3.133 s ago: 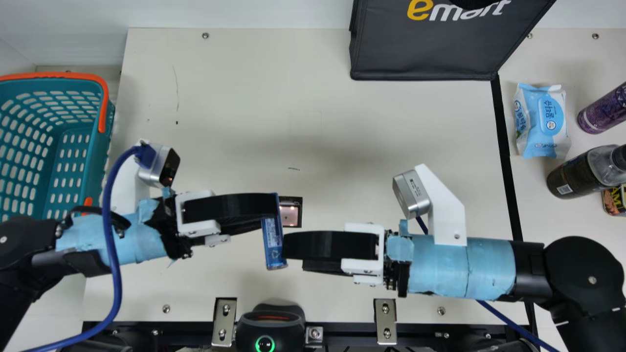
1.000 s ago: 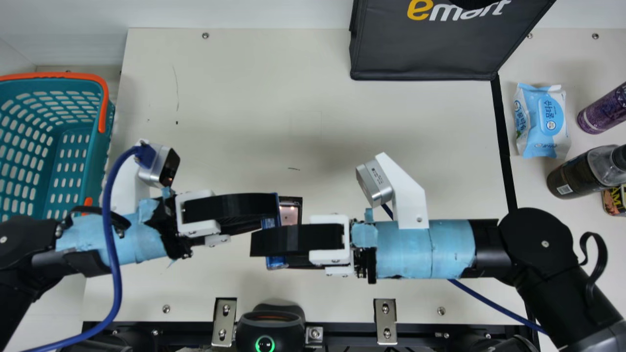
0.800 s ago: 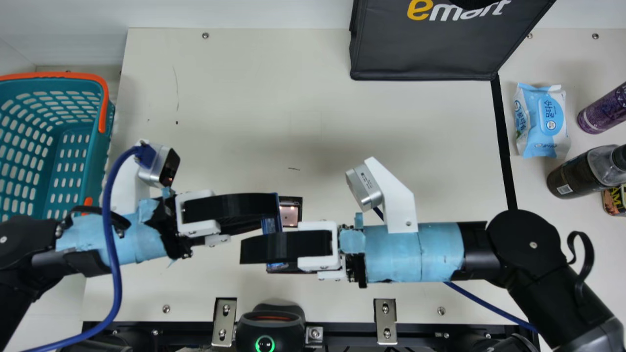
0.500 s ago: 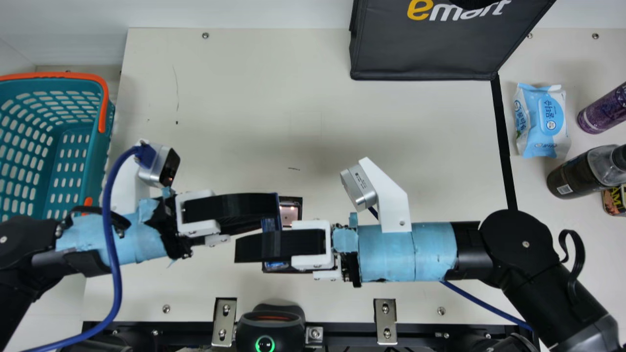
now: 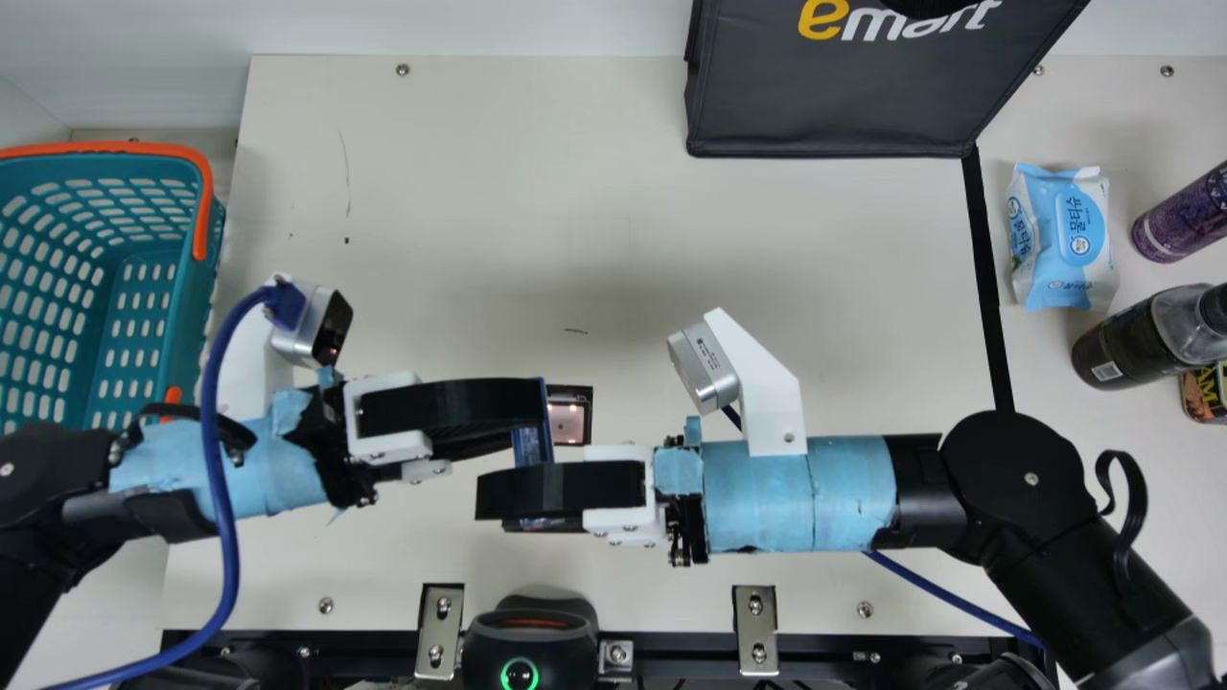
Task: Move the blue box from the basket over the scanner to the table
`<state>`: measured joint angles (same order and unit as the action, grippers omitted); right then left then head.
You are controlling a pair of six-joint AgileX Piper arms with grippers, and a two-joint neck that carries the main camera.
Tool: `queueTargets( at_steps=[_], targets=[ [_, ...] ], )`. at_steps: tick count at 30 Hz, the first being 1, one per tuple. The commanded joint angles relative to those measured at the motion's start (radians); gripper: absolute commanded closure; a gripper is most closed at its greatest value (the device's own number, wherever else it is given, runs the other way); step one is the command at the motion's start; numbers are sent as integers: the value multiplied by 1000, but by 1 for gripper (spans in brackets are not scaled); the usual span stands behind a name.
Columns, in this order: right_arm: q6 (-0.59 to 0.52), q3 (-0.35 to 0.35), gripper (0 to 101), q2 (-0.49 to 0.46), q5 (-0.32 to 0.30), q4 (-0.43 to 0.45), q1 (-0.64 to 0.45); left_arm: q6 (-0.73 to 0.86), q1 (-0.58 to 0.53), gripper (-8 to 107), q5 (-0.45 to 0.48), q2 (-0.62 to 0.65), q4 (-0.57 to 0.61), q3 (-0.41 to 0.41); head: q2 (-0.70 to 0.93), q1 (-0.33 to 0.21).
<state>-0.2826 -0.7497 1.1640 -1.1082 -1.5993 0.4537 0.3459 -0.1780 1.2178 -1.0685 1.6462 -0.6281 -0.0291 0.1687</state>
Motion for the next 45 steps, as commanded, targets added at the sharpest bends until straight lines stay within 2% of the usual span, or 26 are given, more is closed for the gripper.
queueTargets(
  at_steps=[1,26,30,35,40,45],
  targets=[
    [0,0,101,0,0,0,0,0,0,94,0,0,0,0,2,-30],
    [0,0,101,0,3,2,0,-8,1,10,-1,3,-4,-4,2,-30],
    [0,0,101,0,3,2,0,-22,7,9,-26,11,-12,-2,2,-30],
    [0,0,101,0,4,2,0,-59,31,9,-106,46,-28,11,2,-30],
    [0,0,101,0,4,2,0,-107,60,9,-217,95,-65,19,2,-30],
    [0,0,101,0,4,2,0,-176,80,9,-349,148,-159,12,2,-30]
  ],
)
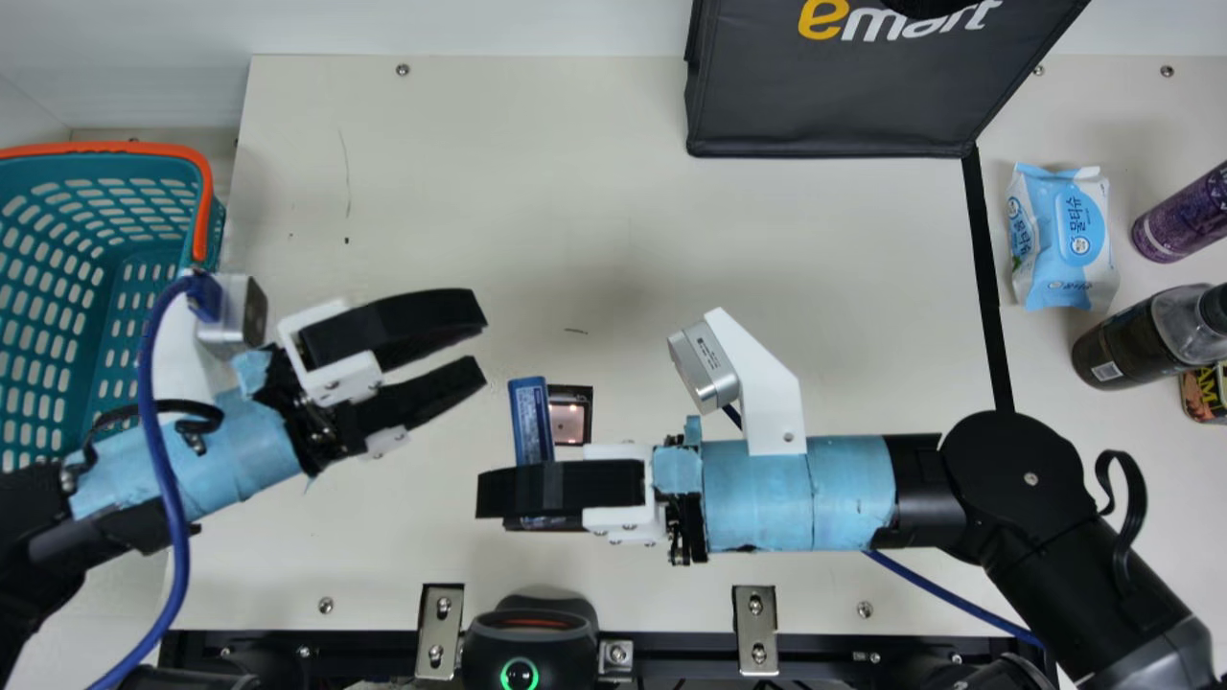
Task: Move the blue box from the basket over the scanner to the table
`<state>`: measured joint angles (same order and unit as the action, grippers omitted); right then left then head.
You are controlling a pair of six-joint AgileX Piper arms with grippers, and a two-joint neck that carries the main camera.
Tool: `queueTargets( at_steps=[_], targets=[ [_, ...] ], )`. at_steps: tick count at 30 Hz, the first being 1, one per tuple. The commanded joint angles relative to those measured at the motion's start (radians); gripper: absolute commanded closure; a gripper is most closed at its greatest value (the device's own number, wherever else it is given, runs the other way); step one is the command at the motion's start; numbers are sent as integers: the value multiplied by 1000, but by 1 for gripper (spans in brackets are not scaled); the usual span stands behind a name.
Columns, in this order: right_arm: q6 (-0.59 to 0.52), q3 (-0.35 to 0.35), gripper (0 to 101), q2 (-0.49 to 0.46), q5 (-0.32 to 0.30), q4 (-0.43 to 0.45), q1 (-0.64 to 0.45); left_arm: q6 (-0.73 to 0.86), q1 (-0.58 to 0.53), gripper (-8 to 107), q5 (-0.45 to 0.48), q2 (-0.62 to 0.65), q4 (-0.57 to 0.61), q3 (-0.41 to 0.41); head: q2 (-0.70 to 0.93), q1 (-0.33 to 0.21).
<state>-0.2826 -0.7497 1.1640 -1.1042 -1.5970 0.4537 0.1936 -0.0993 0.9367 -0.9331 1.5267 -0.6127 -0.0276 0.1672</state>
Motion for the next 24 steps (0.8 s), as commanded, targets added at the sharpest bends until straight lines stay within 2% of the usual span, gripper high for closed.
queueTargets(
  at_steps=[1,8,12,15,18,24],
  targets=[
    [0,0,101,0,0,0,0,-39,4,9,-97,23,-68,-7,0,-29],
    [0,0,101,0,0,0,0,-181,5,9,-297,80,-381,-50,0,-29],
    [0,0,101,0,0,0,0,-278,22,9,-351,100,-617,-80,0,-29],
    [0,0,101,0,0,0,0,-344,56,9,-341,119,-795,-109,0,-29],
    [0,0,101,0,0,0,0,-394,95,9,-292,150,-949,-149,0,-29],
    [0,0,101,0,0,0,0,-443,112,9,-163,213,-1156,-249,0,-29]
  ],
)
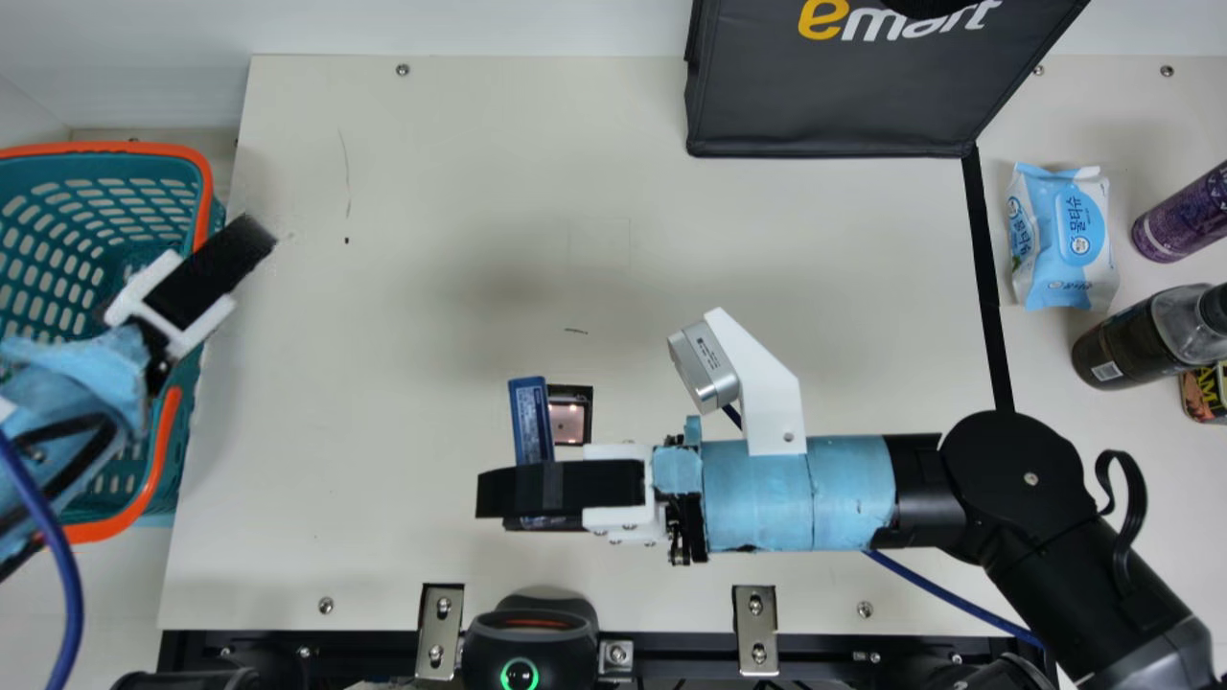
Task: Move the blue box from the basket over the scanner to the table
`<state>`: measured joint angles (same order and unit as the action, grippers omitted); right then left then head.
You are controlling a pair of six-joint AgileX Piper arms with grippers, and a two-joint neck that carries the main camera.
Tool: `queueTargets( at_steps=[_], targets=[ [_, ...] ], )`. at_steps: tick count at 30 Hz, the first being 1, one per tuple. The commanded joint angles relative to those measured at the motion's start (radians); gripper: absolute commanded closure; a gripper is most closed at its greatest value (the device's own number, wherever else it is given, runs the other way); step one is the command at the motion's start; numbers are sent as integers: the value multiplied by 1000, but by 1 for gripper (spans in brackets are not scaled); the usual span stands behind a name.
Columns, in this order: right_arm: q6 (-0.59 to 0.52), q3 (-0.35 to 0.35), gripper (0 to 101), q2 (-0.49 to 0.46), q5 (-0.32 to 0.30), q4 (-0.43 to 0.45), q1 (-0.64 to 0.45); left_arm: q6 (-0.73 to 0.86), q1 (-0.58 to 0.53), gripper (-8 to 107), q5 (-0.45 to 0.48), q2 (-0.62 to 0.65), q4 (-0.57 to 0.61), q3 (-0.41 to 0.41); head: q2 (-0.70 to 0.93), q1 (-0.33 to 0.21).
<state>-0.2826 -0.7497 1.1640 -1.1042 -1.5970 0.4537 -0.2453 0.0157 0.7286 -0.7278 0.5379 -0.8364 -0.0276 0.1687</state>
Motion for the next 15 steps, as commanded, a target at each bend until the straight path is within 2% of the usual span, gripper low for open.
queueTargets(
  at_steps=[1,7,15],
  targets=[
    [0,0,101,0,0,0,0,-8,-8,9,63,14,-195,-39,0,-30],
    [0,0,101,0,0,0,0,-26,-42,9,144,40,-356,-107,0,-30],
    [0,0,101,0,0,0,0,-44,-104,9,208,58,-525,-154,0,-30]
  ],
)
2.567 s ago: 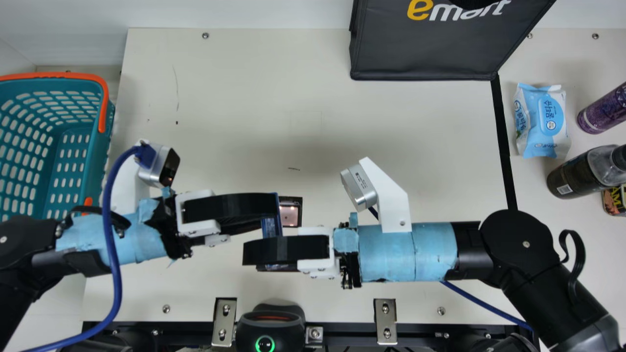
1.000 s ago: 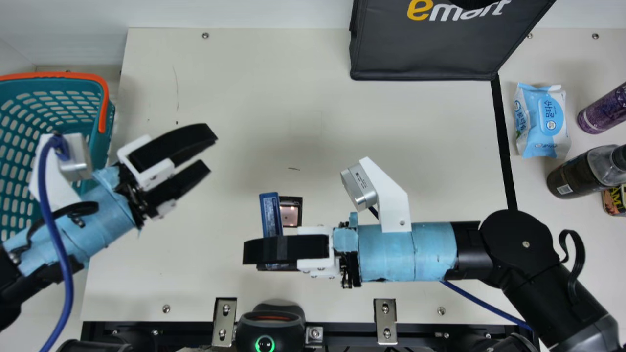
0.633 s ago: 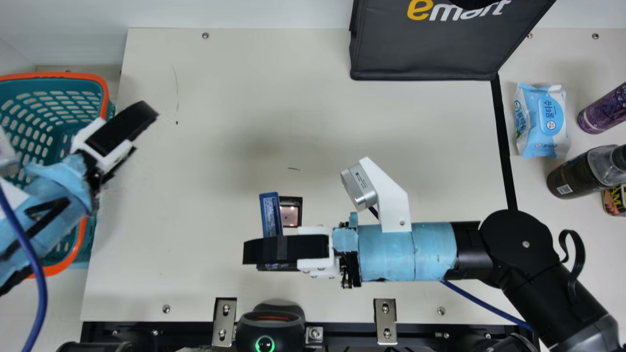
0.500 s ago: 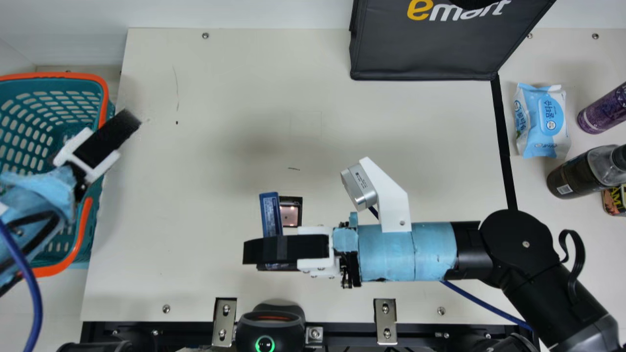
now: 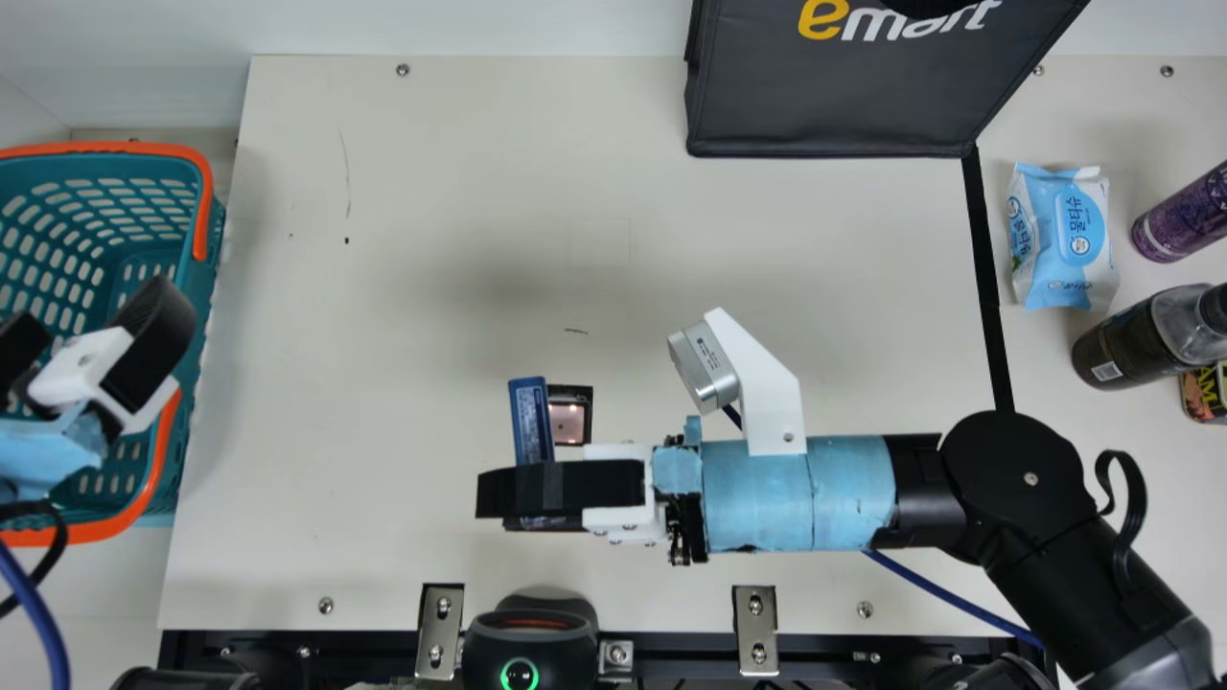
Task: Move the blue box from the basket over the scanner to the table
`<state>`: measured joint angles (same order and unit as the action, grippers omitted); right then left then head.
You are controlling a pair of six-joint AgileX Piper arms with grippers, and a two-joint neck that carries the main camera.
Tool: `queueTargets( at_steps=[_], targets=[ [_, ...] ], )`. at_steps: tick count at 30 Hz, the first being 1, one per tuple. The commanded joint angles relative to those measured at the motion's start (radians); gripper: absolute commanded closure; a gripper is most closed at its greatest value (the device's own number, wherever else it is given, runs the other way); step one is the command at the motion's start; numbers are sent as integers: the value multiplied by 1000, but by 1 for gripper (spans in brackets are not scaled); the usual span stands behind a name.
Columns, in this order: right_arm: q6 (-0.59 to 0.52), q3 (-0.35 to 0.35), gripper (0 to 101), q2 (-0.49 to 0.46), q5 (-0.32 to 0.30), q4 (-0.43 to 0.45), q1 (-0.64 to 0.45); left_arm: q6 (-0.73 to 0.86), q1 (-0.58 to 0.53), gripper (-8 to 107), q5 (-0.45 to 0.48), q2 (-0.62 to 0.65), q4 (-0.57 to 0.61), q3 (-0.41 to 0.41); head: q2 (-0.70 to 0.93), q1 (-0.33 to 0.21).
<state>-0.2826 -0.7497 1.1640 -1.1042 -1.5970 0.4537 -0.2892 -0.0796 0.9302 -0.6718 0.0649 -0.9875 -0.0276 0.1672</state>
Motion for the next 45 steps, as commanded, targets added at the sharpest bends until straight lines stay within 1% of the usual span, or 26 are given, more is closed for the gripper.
queueTargets(
  at_steps=[1,4,5,8,11,15,18,22,25,27,30,36,41,45],
  targets=[
    [0,0,101,0,0,0,0,-1,-19,9,17,3,-71,-8,0,-29],
    [0,0,101,0,0,0,0,0,-44,9,52,3,-129,-22,0,-29],
    [0,0,101,0,0,0,0,0,-38,9,37,3,-89,-20,0,-29],
    [0,0,101,0,0,0,0,0,-43,9,52,3,-127,-22,0,-29],
    [8,-5,101,-1,3,7,0,0,-43,9,52,3,-129,-22,0,-29],
    [52,-34,101,0,61,96,15,0,-43,9,52,3,-129,-22,0,-29],
    [113,-71,101,3,125,205,46,0,-43,9,52,3,-129,-22,0,-29],
    [220,-127,101,9,193,381,92,0,-43,9,52,3,-129,-22,0,-29],
    [311,-168,101,17,224,522,128,0,-43,9,52,3,-129,-22,0,-29],
    [373,-194,101,22,230,618,150,0,-43,9,52,3,-129,-22,0,-29],
    [467,-234,101,28,222,761,179,0,-43,9,52,3,-129,-22,0,-29],
    [635,-315,101,39,165,1021,237,0,-43,9,52,3,-129,-22,0,-29],
    [731,-371,101,54,115,1184,293,0,-43,9,52,3,-129,-22,0,-29],
    [787,-404,101,76,89,1296,344,0,-43,9,52,3,-129,-22,0,-29]
  ],
)
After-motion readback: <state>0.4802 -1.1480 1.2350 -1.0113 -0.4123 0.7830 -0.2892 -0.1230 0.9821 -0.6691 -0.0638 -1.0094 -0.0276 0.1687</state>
